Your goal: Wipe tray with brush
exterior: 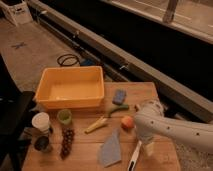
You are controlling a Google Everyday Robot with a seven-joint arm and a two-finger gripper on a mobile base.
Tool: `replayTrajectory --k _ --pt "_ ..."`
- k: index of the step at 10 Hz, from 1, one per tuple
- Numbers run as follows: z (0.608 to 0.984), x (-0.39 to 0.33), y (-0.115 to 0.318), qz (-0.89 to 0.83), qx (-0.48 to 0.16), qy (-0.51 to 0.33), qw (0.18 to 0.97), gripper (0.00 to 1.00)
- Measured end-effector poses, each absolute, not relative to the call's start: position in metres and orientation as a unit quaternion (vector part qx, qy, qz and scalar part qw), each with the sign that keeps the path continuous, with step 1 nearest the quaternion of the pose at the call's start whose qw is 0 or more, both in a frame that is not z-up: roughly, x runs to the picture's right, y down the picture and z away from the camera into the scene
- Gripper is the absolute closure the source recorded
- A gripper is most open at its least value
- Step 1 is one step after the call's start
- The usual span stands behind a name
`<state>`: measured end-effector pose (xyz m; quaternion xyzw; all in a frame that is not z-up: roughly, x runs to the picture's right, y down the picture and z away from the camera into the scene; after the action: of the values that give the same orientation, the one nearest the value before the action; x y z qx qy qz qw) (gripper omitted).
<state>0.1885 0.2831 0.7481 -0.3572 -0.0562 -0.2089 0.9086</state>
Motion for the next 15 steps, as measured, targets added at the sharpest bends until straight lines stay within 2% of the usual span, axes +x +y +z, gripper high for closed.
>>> replayTrajectory --k 3,8,10,11,15 --pt "0.763 0.177 0.295 -0.207 -0.372 -0.075 0.902 0.22" --pt "0.769 0.169 0.3 -0.223 -0.385 -0.085 0.891 0.69" --pt "0.768 0.169 0.299 -0.224 -0.387 -0.085 0.89 0.92" --pt "0.767 0.17 0.299 -0.226 -0.387 -0.083 0.89 0.97" --pt "0.75 0.175 0.267 -0.244 -0.373 -0.02 0.895 1.0"
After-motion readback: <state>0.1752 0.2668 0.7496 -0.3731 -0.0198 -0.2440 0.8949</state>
